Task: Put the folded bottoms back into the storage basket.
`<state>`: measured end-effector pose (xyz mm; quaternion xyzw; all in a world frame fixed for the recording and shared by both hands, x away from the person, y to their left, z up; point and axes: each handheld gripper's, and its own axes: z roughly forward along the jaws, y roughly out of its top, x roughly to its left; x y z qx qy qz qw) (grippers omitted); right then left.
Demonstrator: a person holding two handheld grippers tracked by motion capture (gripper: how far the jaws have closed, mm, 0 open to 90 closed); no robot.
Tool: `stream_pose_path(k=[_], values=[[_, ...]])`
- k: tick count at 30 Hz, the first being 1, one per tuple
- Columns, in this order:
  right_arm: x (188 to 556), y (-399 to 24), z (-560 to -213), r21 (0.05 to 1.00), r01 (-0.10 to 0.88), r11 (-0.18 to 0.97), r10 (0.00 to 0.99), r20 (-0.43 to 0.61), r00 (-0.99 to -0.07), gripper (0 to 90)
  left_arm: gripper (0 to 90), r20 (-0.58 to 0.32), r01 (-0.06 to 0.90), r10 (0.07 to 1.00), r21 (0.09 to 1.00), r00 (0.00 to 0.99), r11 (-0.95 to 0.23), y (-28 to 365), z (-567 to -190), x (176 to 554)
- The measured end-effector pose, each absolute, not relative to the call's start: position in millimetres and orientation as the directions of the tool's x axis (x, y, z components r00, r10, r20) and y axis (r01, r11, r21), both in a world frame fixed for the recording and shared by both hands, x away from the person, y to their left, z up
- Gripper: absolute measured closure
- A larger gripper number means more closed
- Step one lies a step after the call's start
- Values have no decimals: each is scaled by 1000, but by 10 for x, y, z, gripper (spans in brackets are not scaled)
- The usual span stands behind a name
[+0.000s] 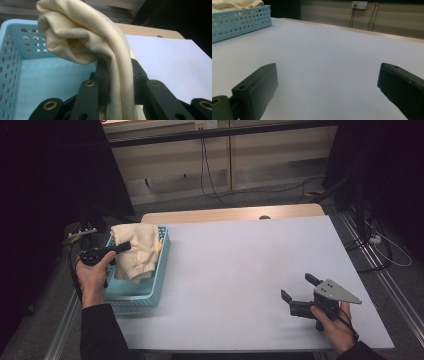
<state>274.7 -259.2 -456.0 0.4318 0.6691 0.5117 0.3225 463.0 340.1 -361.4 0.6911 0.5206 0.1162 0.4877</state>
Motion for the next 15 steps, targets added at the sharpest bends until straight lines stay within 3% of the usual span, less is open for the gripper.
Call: stream_pose_path(k=[15], values=[[2749, -2590, -4562, 963, 249, 105, 907, 10, -421, 26, 735, -335, 640, 832, 768, 443, -32, 3304, -3700, 4695]])
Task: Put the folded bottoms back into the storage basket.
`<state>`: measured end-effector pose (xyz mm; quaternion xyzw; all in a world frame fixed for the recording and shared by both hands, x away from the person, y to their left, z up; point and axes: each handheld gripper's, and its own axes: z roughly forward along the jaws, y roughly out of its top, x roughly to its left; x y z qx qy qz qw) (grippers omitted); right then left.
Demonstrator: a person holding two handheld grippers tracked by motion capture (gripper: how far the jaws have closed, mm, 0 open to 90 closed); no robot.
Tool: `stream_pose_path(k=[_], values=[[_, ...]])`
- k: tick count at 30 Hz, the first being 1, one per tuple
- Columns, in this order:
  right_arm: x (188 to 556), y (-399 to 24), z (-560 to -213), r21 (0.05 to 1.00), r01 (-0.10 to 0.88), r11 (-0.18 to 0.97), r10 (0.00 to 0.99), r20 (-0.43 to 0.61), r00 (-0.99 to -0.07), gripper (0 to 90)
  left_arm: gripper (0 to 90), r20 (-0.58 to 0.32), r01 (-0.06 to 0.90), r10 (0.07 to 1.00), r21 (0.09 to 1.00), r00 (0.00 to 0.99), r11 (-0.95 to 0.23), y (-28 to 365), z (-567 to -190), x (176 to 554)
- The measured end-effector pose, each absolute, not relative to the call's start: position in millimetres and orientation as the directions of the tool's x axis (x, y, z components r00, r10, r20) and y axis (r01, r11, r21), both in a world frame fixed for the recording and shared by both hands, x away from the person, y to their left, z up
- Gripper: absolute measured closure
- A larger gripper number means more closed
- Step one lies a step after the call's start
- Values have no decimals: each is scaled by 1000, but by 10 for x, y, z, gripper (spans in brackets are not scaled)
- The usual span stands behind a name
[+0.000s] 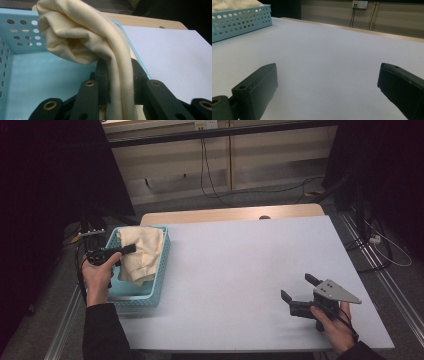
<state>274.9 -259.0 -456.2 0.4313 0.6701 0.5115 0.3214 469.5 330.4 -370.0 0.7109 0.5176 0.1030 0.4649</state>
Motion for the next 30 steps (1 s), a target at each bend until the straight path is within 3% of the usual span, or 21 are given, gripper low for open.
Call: stream_pose_path(k=[30], values=[[2751, -2584, -4563, 963, 249, 105, 905, 11, -425, 26, 728, -313, 672, 852, 738, 420, -60, 3229, -3915, 4823]])
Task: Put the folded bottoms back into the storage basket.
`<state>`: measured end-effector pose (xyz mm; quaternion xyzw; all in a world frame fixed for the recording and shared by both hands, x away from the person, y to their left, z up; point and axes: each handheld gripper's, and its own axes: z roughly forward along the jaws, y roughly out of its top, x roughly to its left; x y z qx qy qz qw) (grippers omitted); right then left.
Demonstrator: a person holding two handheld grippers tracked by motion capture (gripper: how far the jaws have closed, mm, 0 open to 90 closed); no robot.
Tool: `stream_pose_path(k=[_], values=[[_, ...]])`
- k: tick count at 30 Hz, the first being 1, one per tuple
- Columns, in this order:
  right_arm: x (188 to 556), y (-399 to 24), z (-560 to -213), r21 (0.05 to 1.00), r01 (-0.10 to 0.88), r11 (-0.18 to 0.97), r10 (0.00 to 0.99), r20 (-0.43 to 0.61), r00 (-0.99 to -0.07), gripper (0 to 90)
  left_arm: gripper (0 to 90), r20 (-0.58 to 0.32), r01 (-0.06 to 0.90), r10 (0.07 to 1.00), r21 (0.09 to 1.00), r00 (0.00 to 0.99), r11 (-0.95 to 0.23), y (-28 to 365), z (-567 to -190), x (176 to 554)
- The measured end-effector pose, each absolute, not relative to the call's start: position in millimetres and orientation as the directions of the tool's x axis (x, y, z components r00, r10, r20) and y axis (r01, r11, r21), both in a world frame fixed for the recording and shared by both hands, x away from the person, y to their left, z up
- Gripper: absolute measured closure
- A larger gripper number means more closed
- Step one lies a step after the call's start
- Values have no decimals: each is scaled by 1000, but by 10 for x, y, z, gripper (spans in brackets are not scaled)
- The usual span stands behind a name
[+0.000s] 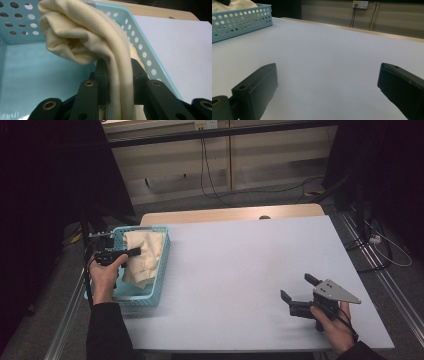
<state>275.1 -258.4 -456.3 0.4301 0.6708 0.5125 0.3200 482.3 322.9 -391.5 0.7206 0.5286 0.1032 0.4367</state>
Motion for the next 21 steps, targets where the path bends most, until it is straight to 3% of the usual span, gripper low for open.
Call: stream_pose_path(k=[21], values=[[2751, -2586, -4563, 963, 249, 104, 906, 11, -423, 26, 721, -266, 676, 885, 734, 381, -70, 3241, -4058, 4879]])
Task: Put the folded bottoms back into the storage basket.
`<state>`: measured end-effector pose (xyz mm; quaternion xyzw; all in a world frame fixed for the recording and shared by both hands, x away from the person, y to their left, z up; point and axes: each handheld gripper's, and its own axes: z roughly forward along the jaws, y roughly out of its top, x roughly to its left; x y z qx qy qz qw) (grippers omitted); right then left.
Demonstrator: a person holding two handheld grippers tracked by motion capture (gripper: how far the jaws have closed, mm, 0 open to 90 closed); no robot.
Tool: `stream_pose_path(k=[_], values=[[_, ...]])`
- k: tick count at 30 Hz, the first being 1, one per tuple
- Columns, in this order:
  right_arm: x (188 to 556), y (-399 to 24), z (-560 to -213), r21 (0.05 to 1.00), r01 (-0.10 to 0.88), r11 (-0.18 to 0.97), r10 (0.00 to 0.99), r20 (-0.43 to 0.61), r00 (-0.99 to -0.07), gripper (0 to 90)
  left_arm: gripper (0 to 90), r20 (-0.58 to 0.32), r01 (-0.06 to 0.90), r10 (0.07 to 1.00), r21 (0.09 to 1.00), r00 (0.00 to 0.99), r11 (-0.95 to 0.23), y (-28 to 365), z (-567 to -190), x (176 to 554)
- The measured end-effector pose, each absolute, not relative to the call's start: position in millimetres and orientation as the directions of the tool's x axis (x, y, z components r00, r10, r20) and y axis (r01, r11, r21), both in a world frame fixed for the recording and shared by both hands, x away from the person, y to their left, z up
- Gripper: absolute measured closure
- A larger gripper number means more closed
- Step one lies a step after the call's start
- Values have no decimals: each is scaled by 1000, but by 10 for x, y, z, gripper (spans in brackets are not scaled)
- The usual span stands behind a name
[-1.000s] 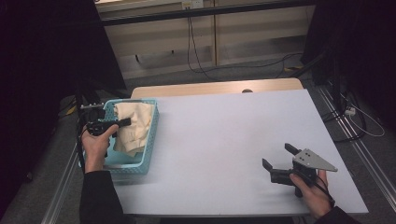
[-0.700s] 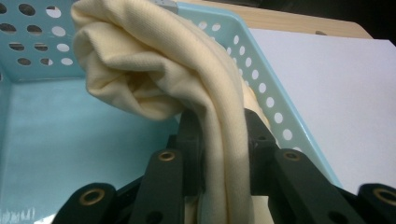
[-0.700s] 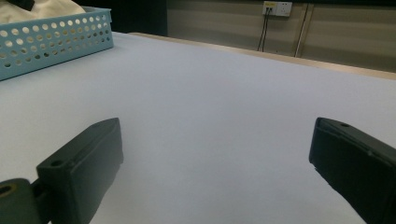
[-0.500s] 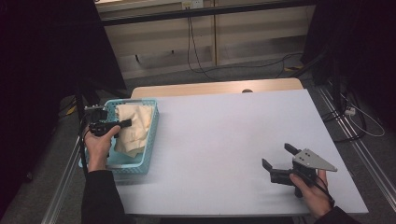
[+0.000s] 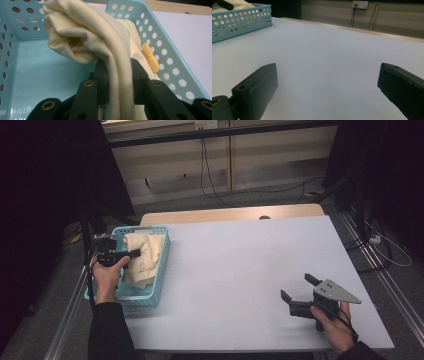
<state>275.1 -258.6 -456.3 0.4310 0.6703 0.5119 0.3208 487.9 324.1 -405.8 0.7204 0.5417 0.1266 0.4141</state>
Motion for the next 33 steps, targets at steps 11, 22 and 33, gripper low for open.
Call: stream_pose_path(k=[11, 22, 33], values=[[2747, -2591, -4562, 963, 250, 103, 907, 12, -421, 26, 710, -222, 684, 908, 724, 356, -91, 3254, -4098, 4897], [2747, -2590, -4562, 963, 248, 106, 907, 9, -422, 26, 703, -186, 693, 932, 716, 310, -88, 3270, -4174, 4925], [2747, -2590, -4562, 963, 248, 105, 907, 10, -421, 26, 686, -140, 695, 938, 707, 317, -129, 3267, -4210, 4957]])
